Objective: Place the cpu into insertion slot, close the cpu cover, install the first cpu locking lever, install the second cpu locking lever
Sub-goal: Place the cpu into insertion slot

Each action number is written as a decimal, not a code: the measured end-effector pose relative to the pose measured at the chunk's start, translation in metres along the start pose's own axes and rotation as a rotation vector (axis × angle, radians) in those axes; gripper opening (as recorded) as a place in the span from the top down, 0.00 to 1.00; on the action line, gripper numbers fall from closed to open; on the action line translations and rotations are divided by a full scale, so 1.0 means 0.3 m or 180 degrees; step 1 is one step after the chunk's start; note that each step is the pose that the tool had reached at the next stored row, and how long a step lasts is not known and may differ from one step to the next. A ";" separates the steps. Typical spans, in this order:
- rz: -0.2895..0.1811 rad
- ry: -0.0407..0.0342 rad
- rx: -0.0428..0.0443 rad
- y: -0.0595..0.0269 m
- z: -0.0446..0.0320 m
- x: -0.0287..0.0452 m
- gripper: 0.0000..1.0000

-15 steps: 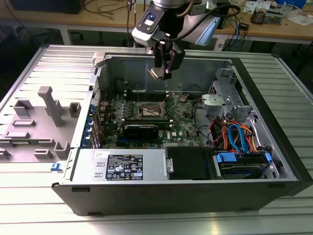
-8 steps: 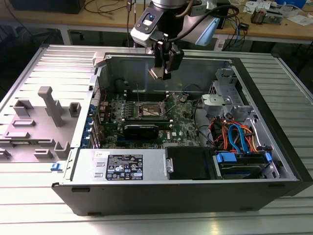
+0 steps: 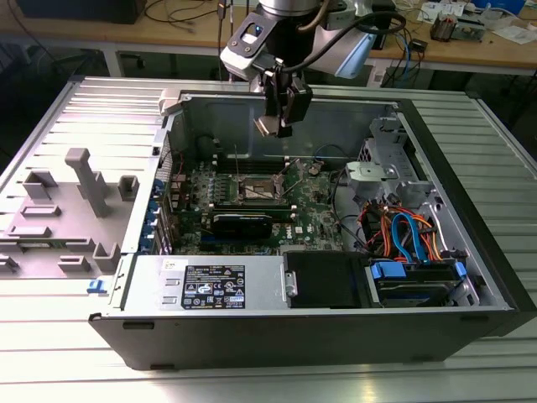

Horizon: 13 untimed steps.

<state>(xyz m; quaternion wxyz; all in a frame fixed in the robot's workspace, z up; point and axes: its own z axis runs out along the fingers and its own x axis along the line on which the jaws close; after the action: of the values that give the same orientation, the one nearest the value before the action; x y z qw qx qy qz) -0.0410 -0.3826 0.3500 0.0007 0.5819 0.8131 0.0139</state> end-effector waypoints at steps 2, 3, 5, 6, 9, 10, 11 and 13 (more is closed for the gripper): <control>0.0030 -0.0001 0.0000 0.000 0.000 0.000 0.45; 0.0045 -0.0001 -0.0001 -0.001 0.001 0.000 0.45; 0.0083 -0.0002 -0.0001 -0.001 0.002 0.001 0.45; 0.0105 -0.0002 -0.0001 -0.002 0.002 0.001 0.45; 0.0155 -0.0003 -0.0001 -0.003 0.004 0.001 0.45; 0.0175 -0.0004 -0.0001 -0.003 0.004 0.001 0.45; 0.0187 -0.0004 -0.0002 -0.003 0.004 0.001 0.45; 0.0222 -0.0005 -0.0002 -0.004 0.005 0.001 0.45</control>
<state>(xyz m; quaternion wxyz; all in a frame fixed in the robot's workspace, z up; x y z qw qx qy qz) -0.0423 -0.3825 0.3485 0.0010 0.6100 0.7923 0.0138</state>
